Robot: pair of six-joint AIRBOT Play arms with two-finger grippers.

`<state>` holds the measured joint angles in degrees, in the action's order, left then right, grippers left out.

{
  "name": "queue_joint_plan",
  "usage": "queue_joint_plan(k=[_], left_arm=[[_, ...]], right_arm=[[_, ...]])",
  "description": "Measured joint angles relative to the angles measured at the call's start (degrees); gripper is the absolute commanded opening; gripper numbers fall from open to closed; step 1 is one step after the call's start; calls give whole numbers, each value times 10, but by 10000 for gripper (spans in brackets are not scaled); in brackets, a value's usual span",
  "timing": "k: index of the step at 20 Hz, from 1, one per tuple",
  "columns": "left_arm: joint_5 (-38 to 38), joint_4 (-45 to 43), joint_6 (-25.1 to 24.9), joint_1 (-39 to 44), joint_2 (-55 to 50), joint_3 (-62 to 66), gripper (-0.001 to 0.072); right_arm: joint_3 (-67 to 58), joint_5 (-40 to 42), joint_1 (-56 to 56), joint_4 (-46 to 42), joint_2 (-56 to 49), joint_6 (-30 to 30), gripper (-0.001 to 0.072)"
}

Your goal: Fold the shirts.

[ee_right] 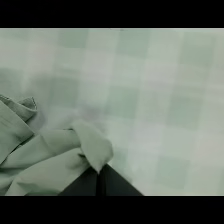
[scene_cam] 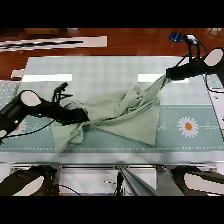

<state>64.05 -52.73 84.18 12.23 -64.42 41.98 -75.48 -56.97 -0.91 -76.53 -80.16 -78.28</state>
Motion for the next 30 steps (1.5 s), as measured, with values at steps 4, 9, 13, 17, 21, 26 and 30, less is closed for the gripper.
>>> queue_joint_plan(k=[4,9,13,17,21,26,30], left_arm=[[-23,5,3,16,-40,-3,678],[-37,8,3,14,-53,-2,676],[-33,8,3,4,-56,-2,673],[-11,7,-6,-12,-50,-2,664],[-21,7,-10,-14,-53,-2,607],[-85,26,-12,-6,-74,-2,427],[-115,48,-21,-4,-85,-2,209]], right_arm=[[0,-7,0,-3,0,0,21],[0,-12,0,-6,0,0,21],[0,-13,0,-6,0,0,21],[0,-14,0,-6,0,0,21],[0,-15,0,-5,0,0,21],[0,-23,0,-5,0,0,21],[0,-25,0,-6,0,0,21]])
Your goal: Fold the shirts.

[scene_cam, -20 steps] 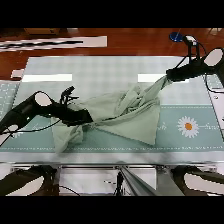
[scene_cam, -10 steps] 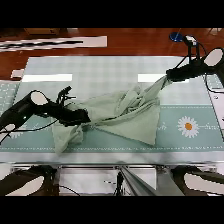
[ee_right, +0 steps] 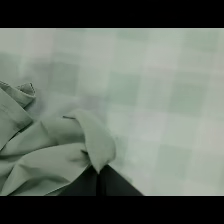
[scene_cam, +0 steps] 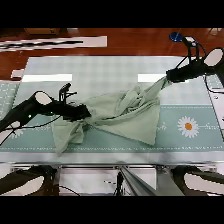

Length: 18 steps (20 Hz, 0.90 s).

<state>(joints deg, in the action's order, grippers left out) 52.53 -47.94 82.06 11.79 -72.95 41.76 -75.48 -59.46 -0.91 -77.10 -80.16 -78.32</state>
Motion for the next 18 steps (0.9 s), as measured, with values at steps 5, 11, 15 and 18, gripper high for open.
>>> queue_joint_plan(k=[5,11,15,18], left_arm=[[2,30,-28,0,-5,3,22],[61,70,-69,-1,19,70,19],[79,75,-76,-15,78,176,18],[77,78,-78,-49,133,276,18]], right_arm=[[0,-3,0,0,0,0,21],[0,-23,0,0,1,0,21],[-10,-41,0,-1,33,3,21],[-53,-33,0,-14,97,8,21]])
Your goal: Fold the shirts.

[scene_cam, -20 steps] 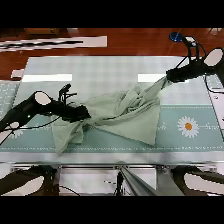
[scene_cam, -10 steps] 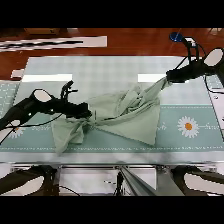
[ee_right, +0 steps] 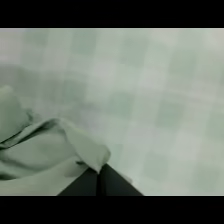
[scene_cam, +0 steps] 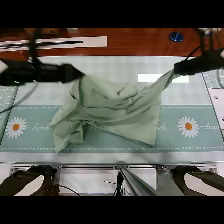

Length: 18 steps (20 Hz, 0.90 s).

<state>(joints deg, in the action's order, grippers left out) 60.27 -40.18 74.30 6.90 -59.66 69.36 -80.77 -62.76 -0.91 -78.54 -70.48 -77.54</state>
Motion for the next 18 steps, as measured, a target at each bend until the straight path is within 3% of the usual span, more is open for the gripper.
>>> queue_joint_plan(k=[10,14,18], left_arm=[[-61,3,-2,-141,175,309,18],[-39,-36,49,-153,240,370,17],[61,-125,138,-157,282,394,17]], right_arm=[[-270,72,0,-43,224,-26,20],[-314,1,0,-84,280,-55,20],[-325,-116,0,-159,314,-66,20]])
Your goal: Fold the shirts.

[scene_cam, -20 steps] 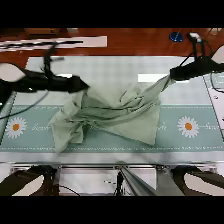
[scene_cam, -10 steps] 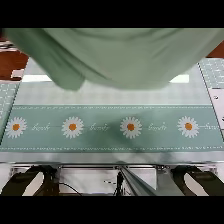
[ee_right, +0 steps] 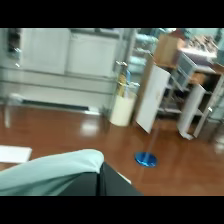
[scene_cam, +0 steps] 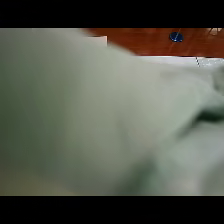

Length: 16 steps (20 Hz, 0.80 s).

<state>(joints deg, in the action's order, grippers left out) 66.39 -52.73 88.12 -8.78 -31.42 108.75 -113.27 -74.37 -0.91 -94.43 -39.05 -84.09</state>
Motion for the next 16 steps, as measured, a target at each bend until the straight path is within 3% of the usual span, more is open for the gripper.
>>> queue_joint_plan(k=[5,10,13,16], left_arm=[[135,-27,84,-1,11,1,17],[235,-33,90,-1,8,-106,17],[229,-40,54,-1,8,-236,17],[153,-40,19,-1,-5,-392,18]], right_arm=[[-3,-92,0,-37,-5,-3,20],[-3,-194,0,-15,-113,6,20],[-3,-211,0,-7,-218,14,20],[-3,-202,0,5,-338,20,20]])
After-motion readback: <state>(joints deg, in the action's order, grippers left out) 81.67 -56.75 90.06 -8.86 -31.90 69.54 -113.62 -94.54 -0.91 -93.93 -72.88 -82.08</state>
